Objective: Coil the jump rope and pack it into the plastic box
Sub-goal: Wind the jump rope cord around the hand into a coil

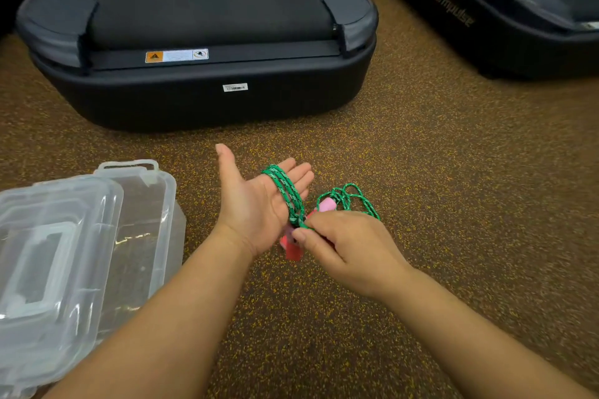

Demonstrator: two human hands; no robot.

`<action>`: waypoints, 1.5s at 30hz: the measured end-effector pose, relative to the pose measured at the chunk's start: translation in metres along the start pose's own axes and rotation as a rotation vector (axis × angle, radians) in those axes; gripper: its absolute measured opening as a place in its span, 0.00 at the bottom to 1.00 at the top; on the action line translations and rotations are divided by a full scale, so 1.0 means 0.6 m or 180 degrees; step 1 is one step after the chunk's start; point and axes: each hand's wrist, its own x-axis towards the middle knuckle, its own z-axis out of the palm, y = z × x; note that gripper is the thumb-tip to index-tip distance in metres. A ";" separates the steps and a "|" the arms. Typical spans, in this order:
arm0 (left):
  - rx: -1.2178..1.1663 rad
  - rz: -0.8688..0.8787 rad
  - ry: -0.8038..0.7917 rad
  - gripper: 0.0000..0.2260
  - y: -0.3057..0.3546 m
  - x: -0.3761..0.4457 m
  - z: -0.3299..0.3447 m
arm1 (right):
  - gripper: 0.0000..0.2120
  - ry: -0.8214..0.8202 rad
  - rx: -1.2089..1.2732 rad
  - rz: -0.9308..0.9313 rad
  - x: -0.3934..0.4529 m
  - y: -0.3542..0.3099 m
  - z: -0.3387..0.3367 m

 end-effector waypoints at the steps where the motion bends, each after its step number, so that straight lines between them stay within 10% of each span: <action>1: 0.0187 -0.0064 0.0008 0.50 0.001 -0.001 -0.001 | 0.22 -0.0030 0.0003 -0.0036 0.003 -0.003 -0.003; 11: 0.2455 -0.1002 -0.0963 0.55 -0.004 -0.029 0.005 | 0.12 0.0494 0.0503 0.0143 0.041 0.000 -0.060; 21: 0.1992 -0.1575 -0.1955 0.59 0.005 -0.021 0.006 | 0.13 0.0579 0.1746 0.0965 0.039 0.056 -0.021; 34: 0.0340 -0.0493 -0.1041 0.51 0.021 -0.025 0.010 | 0.18 0.0396 0.2197 0.1192 -0.017 0.079 0.047; 45: 0.0427 -0.0096 -0.0067 0.48 0.016 -0.014 0.011 | 0.13 -0.0115 0.1453 0.0624 -0.031 0.032 0.008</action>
